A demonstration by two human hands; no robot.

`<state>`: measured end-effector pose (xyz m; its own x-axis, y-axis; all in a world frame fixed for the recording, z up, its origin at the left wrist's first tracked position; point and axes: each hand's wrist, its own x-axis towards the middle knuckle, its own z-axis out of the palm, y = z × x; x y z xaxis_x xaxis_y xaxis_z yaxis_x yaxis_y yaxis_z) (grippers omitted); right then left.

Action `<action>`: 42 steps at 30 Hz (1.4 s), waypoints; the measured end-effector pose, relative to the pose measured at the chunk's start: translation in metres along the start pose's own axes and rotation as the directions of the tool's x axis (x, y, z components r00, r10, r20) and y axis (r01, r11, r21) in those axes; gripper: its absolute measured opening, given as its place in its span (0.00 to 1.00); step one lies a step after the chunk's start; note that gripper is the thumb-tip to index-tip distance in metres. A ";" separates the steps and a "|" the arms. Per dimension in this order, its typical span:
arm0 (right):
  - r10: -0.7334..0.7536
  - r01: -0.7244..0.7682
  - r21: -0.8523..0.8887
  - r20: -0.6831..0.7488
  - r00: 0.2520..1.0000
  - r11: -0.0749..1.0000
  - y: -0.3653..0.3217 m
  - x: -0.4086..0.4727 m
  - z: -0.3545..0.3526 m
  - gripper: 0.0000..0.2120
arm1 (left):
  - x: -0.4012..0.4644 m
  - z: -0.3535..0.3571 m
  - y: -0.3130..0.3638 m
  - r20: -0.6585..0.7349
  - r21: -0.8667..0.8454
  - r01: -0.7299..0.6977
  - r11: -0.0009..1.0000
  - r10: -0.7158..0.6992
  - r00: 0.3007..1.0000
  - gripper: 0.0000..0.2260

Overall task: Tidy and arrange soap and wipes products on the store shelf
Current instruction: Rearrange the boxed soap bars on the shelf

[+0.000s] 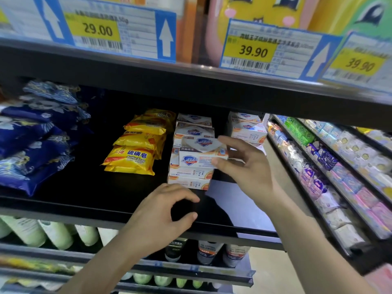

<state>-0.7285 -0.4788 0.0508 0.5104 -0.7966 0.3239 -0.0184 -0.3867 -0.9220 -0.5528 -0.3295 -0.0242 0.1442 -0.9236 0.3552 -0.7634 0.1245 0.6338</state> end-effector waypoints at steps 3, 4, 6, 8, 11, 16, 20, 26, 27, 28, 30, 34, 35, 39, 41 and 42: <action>0.028 -0.028 -0.013 0.013 1.000 1.000 0.008 0.005 0.010 0.22 | 0.000 0.004 0.002 -0.012 0.109 -0.039 0.993 0.041 0.999 0.15; 0.033 -0.033 -0.008 0.008 0.999 0.999 0.010 0.007 0.012 0.21 | 0.000 0.006 0.002 -0.023 0.113 -0.033 0.993 0.035 0.999 0.16; 0.035 -0.035 -0.002 -0.005 0.999 0.999 0.010 0.008 0.015 0.21 | 0.000 0.008 0.002 -0.038 0.124 -0.020 0.992 0.024 0.999 0.16; 0.023 -0.024 -0.008 -0.026 0.999 1.000 0.009 0.008 0.019 0.20 | 0.000 0.008 0.003 -0.037 0.131 -0.005 0.991 0.010 0.999 0.16; -0.027 0.023 -0.069 -0.066 0.997 0.997 0.008 0.006 0.022 0.20 | 0.001 0.008 0.005 -0.021 0.136 0.007 0.991 -0.004 1.000 0.17; -0.090 0.048 -0.190 -0.222 0.971 0.981 0.011 0.001 0.000 0.08 | 0.001 0.008 0.005 -0.001 0.171 0.010 0.985 -0.010 1.000 0.18; -0.142 -0.103 -0.695 -0.285 0.948 0.711 0.022 0.007 -0.036 0.14 | 0.001 0.008 0.007 0.004 0.177 0.015 0.984 -0.016 1.000 0.18; 0.080 -0.189 -0.847 -0.172 0.982 0.497 0.036 0.018 -0.050 0.29 | 0.001 0.006 0.008 0.005 0.173 0.020 0.985 -0.022 1.000 0.14; 0.059 -0.175 -0.831 -0.170 0.984 0.528 0.039 0.018 -0.050 0.28 | 0.001 0.006 0.007 0.008 0.168 0.023 0.986 -0.024 1.000 0.14; 0.025 -0.164 -0.819 -0.180 0.983 0.549 0.042 0.019 -0.051 0.26 | 0.002 0.006 0.007 0.011 0.161 0.026 0.987 -0.028 1.000 0.13; -0.045 -0.149 -0.827 -0.206 0.978 0.543 0.045 0.020 -0.051 0.24 | 0.002 0.005 0.006 0.013 0.144 0.035 0.989 -0.037 0.999 0.13; -0.109 -0.117 -0.847 -0.202 0.973 0.519 0.048 0.018 -0.052 0.22 | 0.003 0.004 0.006 0.020 0.129 0.045 0.991 -0.048 0.999 0.11; -0.120 -0.110 -0.845 -0.201 0.972 0.523 0.048 0.014 -0.053 0.22 | 0.002 0.004 0.006 0.021 0.125 0.047 0.991 -0.050 0.999 0.11; -0.221 -0.037 -0.779 -0.223 0.950 0.625 0.041 -0.011 -0.051 0.23 | 0.001 0.002 0.006 0.009 0.028 0.097 0.995 -0.097 0.995 0.10; -0.266 0.029 -0.739 -0.205 0.942 0.673 0.039 -0.030 -0.048 0.24 | 0.003 -0.001 0.008 0.004 -0.130 0.171 0.977 -0.172 0.985 0.10; -0.263 0.049 -0.713 -0.193 0.945 0.700 0.039 -0.040 -0.046 0.24 | 0.004 -0.003 0.010 0.012 -0.215 0.200 0.956 -0.202 0.979 0.10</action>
<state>-0.7893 -0.4830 0.0117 0.3211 -0.7411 0.5897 -0.6005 -0.6408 -0.4783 -0.5577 -0.3311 -0.0147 0.2880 -0.9339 0.2118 -0.5653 0.0127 0.8248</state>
